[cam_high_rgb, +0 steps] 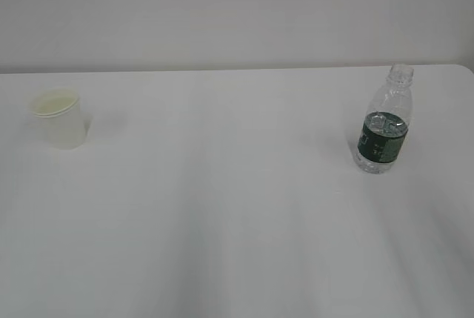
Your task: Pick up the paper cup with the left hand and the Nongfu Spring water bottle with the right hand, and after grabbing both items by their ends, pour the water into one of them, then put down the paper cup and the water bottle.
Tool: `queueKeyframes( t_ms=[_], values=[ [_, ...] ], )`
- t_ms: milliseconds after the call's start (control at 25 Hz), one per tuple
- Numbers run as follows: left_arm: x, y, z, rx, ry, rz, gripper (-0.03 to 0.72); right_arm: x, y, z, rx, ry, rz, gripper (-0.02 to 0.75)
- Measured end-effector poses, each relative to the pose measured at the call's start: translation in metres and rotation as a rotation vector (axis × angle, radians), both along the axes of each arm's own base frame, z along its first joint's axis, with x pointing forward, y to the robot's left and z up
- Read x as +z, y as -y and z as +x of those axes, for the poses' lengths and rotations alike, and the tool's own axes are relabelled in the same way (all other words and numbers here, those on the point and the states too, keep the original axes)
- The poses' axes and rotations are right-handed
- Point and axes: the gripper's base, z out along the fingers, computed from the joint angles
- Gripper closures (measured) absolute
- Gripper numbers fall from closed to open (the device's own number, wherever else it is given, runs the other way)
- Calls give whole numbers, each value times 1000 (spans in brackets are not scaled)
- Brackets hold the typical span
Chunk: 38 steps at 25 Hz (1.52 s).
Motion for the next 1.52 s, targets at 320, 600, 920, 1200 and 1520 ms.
queueKeyframes(
  t_ms=[320,600,920,1200,1520],
  values=[
    [-7,8,-5,-86,-191,42,184,1,3,-17,2,-11,-15,146],
    [-17,14,-11,-158,-332,15,185,-1,6,-31,1,-48,-28,146],
    [-30,17,-22,-191,-490,-6,185,-5,10,-46,-4,-102,-62,146],
    [-36,18,-26,-195,-565,-5,185,-14,11,-52,-5,-209,-81,146],
    [-49,17,-32,-221,-703,32,195,-21,13,-57,-8,-304,-105,147]
  ],
)
